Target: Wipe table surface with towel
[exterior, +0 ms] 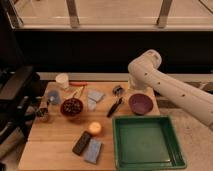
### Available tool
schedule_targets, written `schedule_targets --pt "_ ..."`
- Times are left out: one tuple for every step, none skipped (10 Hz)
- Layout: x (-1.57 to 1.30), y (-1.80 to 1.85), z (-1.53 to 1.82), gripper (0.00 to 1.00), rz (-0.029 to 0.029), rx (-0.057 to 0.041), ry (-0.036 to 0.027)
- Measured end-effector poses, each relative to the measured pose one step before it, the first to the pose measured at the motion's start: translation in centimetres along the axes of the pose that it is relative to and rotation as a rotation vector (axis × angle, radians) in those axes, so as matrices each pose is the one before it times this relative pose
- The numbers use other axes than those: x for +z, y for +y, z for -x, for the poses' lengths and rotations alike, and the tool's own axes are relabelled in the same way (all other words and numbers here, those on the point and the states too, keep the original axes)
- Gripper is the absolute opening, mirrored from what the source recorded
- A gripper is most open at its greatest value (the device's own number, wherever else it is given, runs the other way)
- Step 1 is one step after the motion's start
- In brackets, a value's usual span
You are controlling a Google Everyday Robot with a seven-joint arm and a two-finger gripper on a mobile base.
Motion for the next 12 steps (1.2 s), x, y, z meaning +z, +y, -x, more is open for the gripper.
schedule_targets --pt "-0.002 0.003 -0.003 0.62 0.00003 0.00007 0.00007" --pt "0.0 -0.003 0.002 0.62 0.0 -0.00007 -0.00003" --pt "-0.037 0.035 -0.071 0.62 -0.00043 0.00125 0.00099" --pt "-0.184 -0.154 -0.321 0.62 -0.01533 0.00565 0.01342" --pt "-0.41 -0.299 -0.294 0.62 -0.01873 0.00212 0.00961" --pt "-0.483 -1.389 -0.327 0.62 -0.0324 -0.00597 0.00513" --pt "0.091 -1.781 -0.173 0.62 -0.02537 -0.01214 -0.00457" --pt "0.291 -1.922 -0.134 0.62 -0.02559 -0.0067 -0.00717" --pt "0.507 -2.195 -0.043 0.62 -0.03292 -0.00199 -0.01218" --pt "0.498 -1.928 -0.062 0.62 -0.0323 -0.0014 -0.01183" --pt "0.646 -2.235 0.131 0.62 -0.06406 0.00137 -0.02331" --pt "0.355 -1.179 0.185 0.62 -0.04899 -0.01153 -0.00473"
